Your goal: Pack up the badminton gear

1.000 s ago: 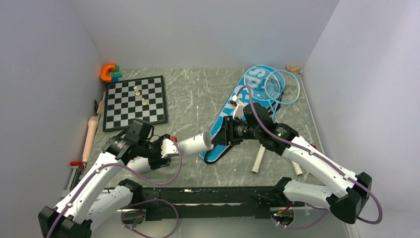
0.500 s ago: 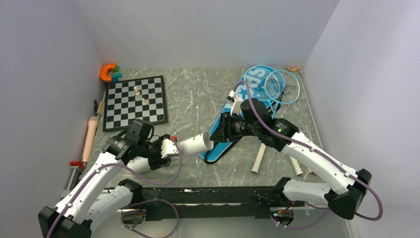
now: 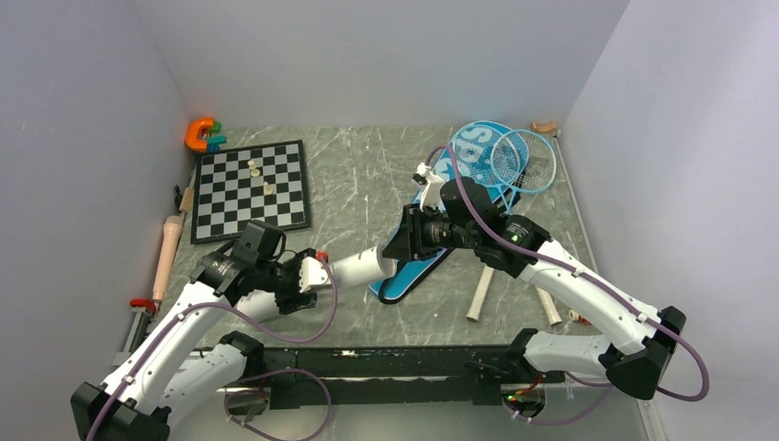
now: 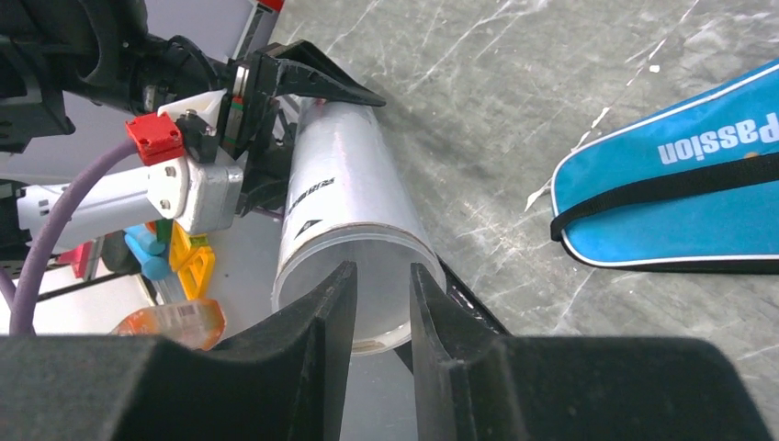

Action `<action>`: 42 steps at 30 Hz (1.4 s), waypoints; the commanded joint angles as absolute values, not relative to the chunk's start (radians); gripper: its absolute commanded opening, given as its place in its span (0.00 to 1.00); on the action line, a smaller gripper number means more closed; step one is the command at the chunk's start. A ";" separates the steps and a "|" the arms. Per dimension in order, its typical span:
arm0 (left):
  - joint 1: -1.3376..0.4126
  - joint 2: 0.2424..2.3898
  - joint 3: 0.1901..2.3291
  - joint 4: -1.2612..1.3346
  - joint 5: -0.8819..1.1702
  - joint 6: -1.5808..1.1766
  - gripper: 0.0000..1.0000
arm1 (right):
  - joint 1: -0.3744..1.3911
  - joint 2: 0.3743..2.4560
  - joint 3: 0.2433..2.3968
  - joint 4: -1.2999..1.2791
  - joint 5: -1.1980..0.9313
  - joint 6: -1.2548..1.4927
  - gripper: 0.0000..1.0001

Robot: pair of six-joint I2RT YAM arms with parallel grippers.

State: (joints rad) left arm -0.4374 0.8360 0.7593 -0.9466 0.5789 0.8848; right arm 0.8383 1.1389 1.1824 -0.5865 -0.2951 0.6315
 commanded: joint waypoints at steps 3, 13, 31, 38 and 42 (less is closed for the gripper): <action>-0.439 0.836 0.805 -0.909 0.623 0.891 0.09 | 0.870 1.140 1.163 -0.502 -0.315 0.662 0.31; -0.440 0.839 0.813 -0.909 0.625 0.892 0.09 | 0.911 1.167 1.124 -0.471 -0.302 0.684 0.30; -0.208 1.186 0.749 -0.758 0.146 0.789 0.03 | 0.519 1.063 1.199 -0.625 -0.251 0.597 0.75; -0.074 1.385 0.789 -0.674 0.078 0.740 0.12 | 0.328 1.061 1.094 -0.607 -0.237 0.620 0.77; -0.068 1.420 0.755 -0.622 0.077 0.736 0.18 | 0.238 1.080 1.028 -0.574 -0.234 0.629 0.77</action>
State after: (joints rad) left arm -0.0738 1.4052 0.7509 -0.7055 0.0917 0.7593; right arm 0.3016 1.0657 1.0740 -0.6044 -0.2462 0.6205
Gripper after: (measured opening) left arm 0.676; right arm 0.762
